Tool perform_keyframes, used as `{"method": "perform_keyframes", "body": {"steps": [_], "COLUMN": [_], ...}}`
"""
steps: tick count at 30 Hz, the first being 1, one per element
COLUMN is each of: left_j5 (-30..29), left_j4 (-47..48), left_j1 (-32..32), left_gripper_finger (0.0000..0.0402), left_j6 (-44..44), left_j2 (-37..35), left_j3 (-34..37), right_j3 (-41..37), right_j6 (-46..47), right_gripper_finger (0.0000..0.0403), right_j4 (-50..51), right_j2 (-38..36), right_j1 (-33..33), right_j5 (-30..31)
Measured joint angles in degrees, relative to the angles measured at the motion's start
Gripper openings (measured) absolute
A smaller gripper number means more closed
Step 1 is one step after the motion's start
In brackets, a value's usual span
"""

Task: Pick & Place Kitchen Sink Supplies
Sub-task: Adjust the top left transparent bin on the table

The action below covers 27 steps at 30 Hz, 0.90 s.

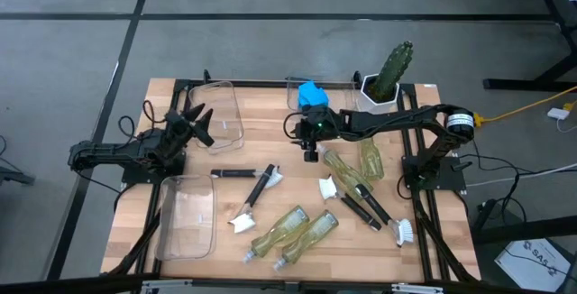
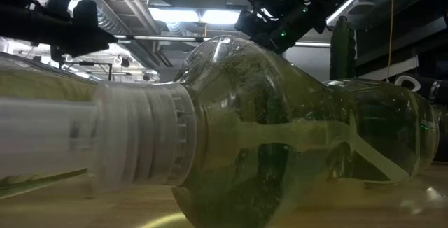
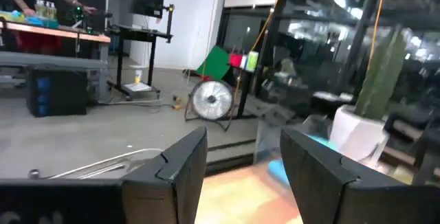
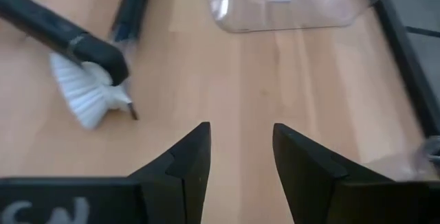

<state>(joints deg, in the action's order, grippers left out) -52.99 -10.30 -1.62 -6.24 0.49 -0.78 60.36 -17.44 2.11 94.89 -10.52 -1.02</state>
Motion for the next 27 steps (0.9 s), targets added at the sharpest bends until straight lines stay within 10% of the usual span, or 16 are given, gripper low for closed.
{"method": "perform_keyframes", "body": {"steps": [8, 16, 27], "left_j5": [5.6, 11.16, 12.76], "left_j4": [-13.98, 8.24, 38.13], "left_j1": [0.1, 0.03, -2.66], "left_gripper_finger": [0.018, 0.018, 0.018], "left_j6": [-1.4, -1.37, -17.94], "left_j2": [-0.07, 9.51, 41.99], "left_j3": [-0.07, -12.77, -34.08], "right_j3": [0.0, -0.04, -0.04], "right_j6": [0.39, 0.81, 2.1], "right_gripper_finger": [0.0155, 0.0155, 0.0155], "right_j4": [0.96, 2.41, 2.11], "right_j2": [0.0, -0.02, -0.02], "right_j1": [0.0, 0.0, 0.21], "right_j5": [-1.62, -1.64, -1.64]}}
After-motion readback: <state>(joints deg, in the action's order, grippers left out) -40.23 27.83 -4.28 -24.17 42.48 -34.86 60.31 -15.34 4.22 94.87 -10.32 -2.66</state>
